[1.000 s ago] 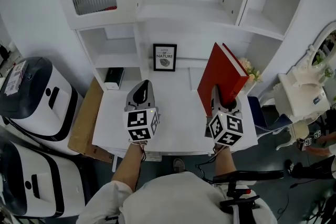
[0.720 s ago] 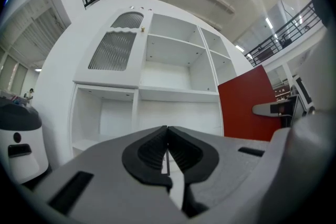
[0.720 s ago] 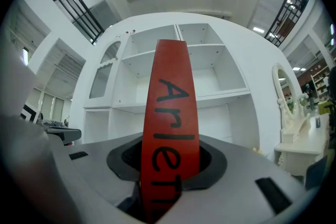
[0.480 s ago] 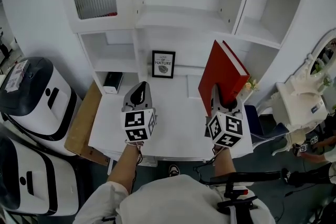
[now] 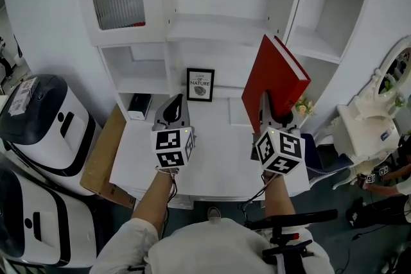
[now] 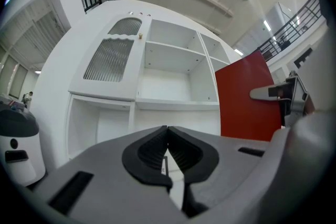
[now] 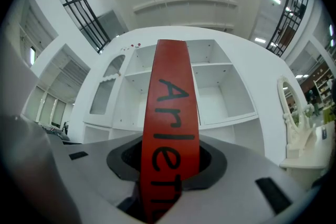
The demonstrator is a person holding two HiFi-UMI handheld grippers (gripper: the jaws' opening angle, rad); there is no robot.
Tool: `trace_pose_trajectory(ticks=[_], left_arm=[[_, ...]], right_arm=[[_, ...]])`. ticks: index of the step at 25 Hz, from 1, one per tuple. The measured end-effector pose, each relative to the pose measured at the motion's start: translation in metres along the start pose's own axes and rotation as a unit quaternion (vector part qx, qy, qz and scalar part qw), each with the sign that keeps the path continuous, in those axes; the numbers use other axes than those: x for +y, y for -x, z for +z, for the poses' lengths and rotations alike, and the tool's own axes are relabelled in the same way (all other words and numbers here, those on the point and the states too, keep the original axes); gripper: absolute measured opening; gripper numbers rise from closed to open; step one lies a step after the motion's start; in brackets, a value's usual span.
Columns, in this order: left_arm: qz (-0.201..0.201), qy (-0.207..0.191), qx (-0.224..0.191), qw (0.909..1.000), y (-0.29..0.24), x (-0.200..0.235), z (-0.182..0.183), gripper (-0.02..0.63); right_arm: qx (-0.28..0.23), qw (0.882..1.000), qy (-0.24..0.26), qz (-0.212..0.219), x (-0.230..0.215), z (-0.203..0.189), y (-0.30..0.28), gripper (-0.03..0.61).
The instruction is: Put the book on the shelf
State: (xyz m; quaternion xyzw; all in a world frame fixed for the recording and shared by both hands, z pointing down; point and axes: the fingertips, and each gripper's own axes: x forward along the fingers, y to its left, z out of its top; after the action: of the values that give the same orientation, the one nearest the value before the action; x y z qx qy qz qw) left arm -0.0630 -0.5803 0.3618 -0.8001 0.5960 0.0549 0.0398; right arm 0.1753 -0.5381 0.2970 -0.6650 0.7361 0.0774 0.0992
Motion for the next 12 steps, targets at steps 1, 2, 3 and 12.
trace_pose_trajectory(ticks=[1, 2, 3, 12], left_arm=[[0.000, -0.003, -0.004, 1.0000, -0.001, -0.001, 0.004, 0.008], [0.001, -0.007, -0.008, 0.9999, -0.003, -0.001, 0.009, 0.008], [0.002, -0.012, -0.011, 0.9999, -0.004, -0.001, 0.014, 0.008], [-0.009, -0.025, -0.036, 0.9990, -0.020, -0.001, 0.051, 0.008]], right_arm=[[0.002, 1.000, -0.002, 0.004, 0.001, 0.003, -0.003, 0.173], [0.004, 1.000, -0.006, 0.008, 0.002, 0.006, -0.006, 0.173], [0.006, 1.000, -0.009, 0.012, 0.003, 0.009, -0.009, 0.173], [-0.011, 1.000, 0.003, 0.023, 0.010, 0.043, -0.026, 0.175]])
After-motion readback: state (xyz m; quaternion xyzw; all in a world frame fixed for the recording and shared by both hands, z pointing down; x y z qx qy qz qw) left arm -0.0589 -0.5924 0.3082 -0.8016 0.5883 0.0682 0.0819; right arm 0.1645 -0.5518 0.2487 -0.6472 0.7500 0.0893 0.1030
